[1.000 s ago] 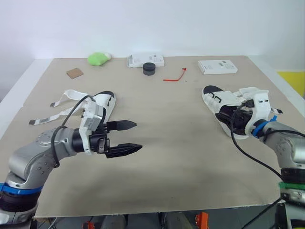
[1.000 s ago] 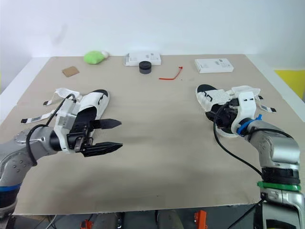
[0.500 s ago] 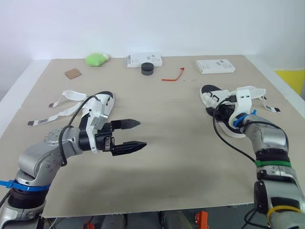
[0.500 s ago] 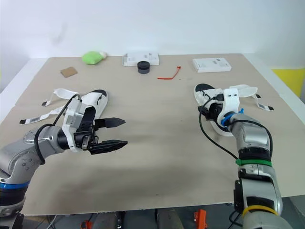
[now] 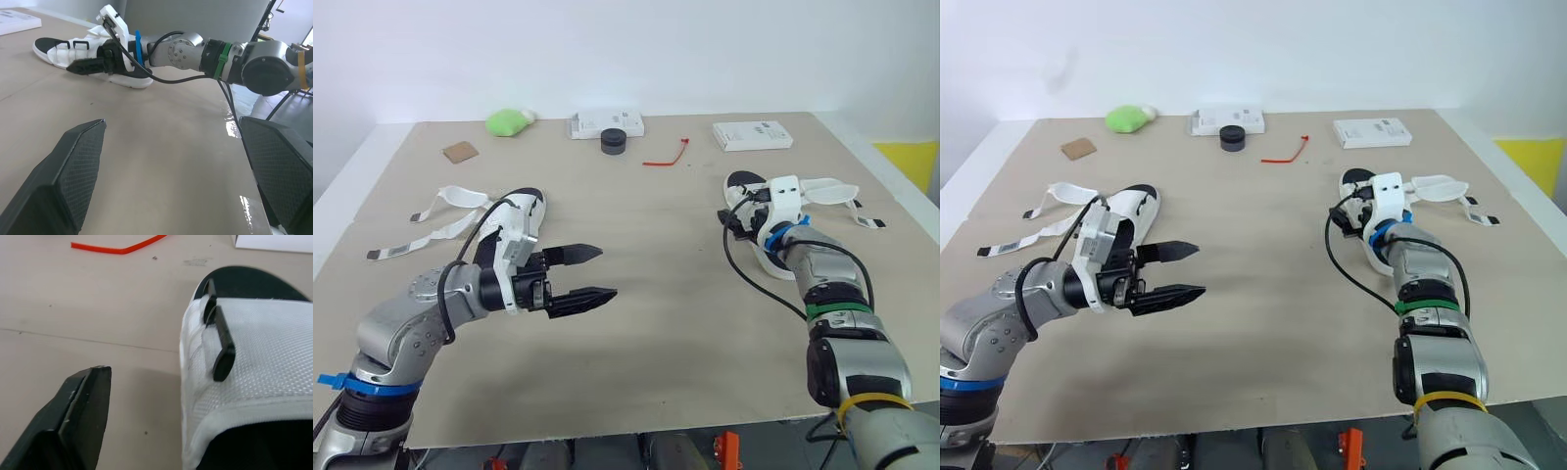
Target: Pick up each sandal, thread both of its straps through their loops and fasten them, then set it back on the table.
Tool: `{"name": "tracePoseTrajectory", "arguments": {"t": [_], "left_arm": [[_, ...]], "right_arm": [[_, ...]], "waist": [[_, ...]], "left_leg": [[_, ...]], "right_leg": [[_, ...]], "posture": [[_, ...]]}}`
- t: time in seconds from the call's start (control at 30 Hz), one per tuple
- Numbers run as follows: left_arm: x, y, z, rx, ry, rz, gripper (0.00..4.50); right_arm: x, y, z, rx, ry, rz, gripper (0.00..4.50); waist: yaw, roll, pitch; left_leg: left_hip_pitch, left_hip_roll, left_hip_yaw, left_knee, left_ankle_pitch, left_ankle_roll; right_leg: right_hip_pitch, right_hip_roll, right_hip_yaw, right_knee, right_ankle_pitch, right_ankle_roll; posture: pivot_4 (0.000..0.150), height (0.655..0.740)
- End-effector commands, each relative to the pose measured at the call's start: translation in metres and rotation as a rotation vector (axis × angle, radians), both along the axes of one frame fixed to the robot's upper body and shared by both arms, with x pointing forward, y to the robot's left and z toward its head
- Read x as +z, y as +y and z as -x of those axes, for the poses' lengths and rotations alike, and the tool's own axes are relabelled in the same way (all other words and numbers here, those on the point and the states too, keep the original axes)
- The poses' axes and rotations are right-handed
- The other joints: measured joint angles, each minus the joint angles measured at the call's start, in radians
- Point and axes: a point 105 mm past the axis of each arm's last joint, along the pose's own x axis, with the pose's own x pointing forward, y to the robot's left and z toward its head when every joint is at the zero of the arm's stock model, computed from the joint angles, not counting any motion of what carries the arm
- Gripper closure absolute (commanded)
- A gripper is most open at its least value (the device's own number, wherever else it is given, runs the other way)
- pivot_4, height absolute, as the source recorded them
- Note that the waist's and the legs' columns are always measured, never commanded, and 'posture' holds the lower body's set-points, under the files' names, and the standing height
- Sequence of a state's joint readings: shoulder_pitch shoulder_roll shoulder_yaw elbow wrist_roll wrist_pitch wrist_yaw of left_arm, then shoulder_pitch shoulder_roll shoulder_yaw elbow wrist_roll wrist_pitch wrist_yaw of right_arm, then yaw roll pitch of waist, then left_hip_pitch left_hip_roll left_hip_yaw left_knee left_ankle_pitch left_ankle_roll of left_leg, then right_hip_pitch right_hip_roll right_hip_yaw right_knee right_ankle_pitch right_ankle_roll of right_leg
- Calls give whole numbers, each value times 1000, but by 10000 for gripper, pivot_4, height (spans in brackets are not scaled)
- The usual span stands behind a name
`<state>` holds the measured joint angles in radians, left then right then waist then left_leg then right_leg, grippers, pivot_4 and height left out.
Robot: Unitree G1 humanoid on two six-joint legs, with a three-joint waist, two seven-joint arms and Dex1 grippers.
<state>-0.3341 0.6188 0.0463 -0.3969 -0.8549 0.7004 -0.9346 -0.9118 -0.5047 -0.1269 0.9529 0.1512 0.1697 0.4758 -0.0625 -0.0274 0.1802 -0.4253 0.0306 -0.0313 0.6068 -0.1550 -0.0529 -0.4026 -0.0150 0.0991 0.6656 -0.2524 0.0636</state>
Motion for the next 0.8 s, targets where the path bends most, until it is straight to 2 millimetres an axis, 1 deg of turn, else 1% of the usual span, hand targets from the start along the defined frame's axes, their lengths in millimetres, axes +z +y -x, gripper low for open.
{"name": "tracePoseTrajectory", "arguments": {"t": [0.03, 0.1, 0.17, 0.2, 0.23, 0.27, 0.43, 0.6, 0.63, 0.7, 0.73, 0.8], "left_arm": [[11, 3, 3, 20, -51, 19, 0], [11, 3, 4, 28, -50, 21, 0], [11, 4, 4, 37, -48, 24, 0], [11, 4, 4, 39, -47, 27, 0], [11, 5, 5, 41, -45, 29, 0], [12, 5, 5, 46, -44, 33, 0], [16, 12, 5, 67, -29, 54, 0], [20, 24, 14, 65, 0, 57, 0], [20, 29, 16, 72, 8, 44, 0], [19, 43, 21, 96, 31, 12, 0], [20, 49, 23, 108, 41, 2, 0], [22, 58, 25, 135, 46, -9, 0]], "right_arm": [[16, -4, -3, -15, -66, -13, 16491], [16, -1, -3, 1, -72, -18, 25467], [16, 4, -4, 23, -78, -20, 36032], [16, 6, -4, 31, -80, -21, 38738], [17, 8, -4, 42, -84, -23, 43628], [18, 10, -3, 56, -89, -29, 44754], [24, 26, 1, 177, -112, -56, 44754], [28, 51, 22, 432, -103, -17, 44754], [28, 59, 33, 538, -92, 14, 44754], [26, 78, 67, 817, -33, 87, 44754], [26, 84, 82, 924, -5, 108, 44754], [28, 91, 98, 1048, 43, 119, 44754]], "waist": [[-1, 0, 0], [-1, 0, 0], [-3, 0, 0], [-5, 0, 0], [-9, 0, 0], [-11, 0, 0], [-16, 0, 0], [-17, 0, 0], [-17, 0, 0], [-16, 1, 1], [-15, 1, 1], [-14, 2, 1]], "left_leg": [[0, 0, 0, 0, 0, 0], [0, 0, 0, 0, 0, 0], [0, 0, 0, 0, 0, 0], [0, 0, 0, 0, 0, 0], [0, 0, 0, 0, 0, 0], [0, 0, 0, 0, 0, 0], [0, 0, 0, 0, 0, 0], [0, 1, 0, -1, 0, 0], [0, 1, 0, -1, 0, 0], [0, 1, 0, -2, 0, 0], [0, 1, 0, -2, 0, 0], [-1, 1, 0, -3, 0, 0]], "right_leg": [[0, 0, 0, 0, 0, 0], [0, 0, 0, 0, 0, 0], [0, 0, 0, 0, 0, 0], [0, 0, 0, 0, 0, 0], [0, 0, 0, 0, 0, 0], [0, 0, 0, 0, 0, 0], [0, 0, 0, 0, 0, 0], [-1, 1, 1, 0, 0, 0], [-1, 1, 0, 0, 0, 0], [-1, 1, 0, 0, -1, 0], [-2, 1, 0, 0, -1, 0], [-3, 1, 0, 0, -2, 0]], "posture": [[1500, 7400], [1500, 7400], [1500, 7400], [1500, 7400], [1500, 7400], [1500, 7400], [1500, 7400], [1500, 7400], [1500, 7400], [1500, 7400], [1500, 7400], [1500, 7400]]}}
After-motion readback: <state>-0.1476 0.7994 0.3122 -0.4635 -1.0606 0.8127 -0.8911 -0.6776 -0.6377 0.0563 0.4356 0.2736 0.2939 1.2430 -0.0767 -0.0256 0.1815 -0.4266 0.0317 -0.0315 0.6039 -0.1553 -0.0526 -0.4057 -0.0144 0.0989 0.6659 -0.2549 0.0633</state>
